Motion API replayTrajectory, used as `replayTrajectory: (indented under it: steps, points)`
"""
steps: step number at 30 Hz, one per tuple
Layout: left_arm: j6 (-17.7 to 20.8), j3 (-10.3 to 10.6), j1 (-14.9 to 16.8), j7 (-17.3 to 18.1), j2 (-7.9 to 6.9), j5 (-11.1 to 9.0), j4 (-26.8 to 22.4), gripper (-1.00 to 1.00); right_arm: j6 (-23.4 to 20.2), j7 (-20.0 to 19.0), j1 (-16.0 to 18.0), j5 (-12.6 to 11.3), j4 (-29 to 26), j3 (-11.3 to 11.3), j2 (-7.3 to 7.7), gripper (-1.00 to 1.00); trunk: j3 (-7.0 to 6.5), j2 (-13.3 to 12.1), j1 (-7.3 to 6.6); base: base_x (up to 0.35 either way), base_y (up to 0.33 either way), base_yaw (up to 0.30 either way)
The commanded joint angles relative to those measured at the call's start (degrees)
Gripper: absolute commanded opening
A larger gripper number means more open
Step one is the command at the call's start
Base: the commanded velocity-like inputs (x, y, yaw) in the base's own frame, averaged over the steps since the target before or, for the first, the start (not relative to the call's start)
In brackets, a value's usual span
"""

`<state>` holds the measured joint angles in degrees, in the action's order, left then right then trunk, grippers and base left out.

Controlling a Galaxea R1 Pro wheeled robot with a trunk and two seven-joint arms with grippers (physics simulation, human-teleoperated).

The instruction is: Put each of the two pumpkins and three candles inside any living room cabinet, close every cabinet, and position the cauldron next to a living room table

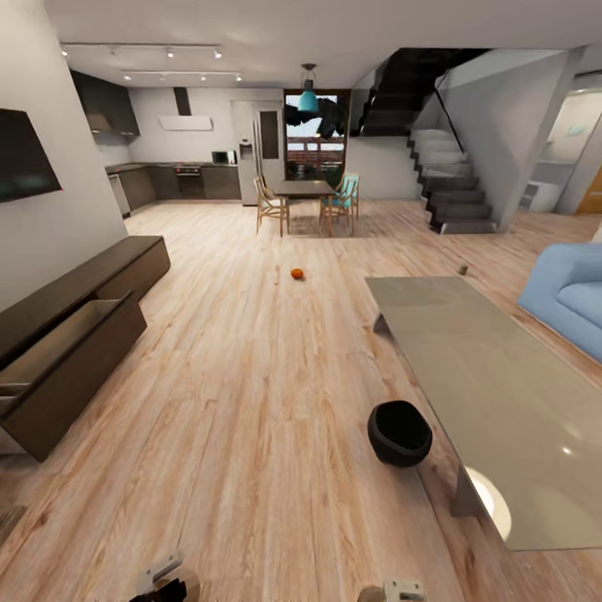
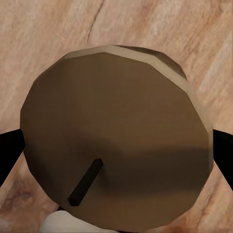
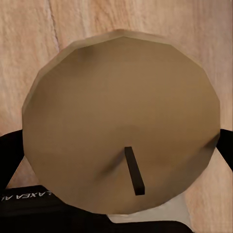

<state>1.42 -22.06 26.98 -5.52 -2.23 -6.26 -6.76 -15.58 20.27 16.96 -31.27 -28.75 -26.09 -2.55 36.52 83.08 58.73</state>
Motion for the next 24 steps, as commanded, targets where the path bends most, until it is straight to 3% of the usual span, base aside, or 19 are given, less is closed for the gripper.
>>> replayTrajectory:
  steps: [1,10,17,24]
  points:
    - [0.0,0.0,0.0,0.0,0.01,0.0,0.0,-1.0,0.0,-0.1,0.3,-0.2,0.1,0.0,0.03,-1.0,0.06,0.0,0.0,0.0,0.0,0.236]
    - [-0.2,0.0,0.0,-0.3,0.02,0.1,0.0,-1.0,-0.1,-2.1,4.1,-0.1,0.8,0.0,-0.6,-1.0,0.73,0.0,0.0,0.0,0.0,0.189]
    - [-0.5,0.0,0.0,-0.2,0.03,0.1,0.0,-1.0,-0.3,-9.1,4.7,-0.3,1.4,0.1,0.05,-1.0,1.32,0.0,0.0,0.0,0.0,0.158]
    - [-0.6,0.0,0.0,0.0,0.02,0.0,0.0,-1.0,0.2,-9.6,4.7,-0.4,1.4,0.3,0.12,-1.0,1.88,0.0,0.0,0.129,0.0,0.135]
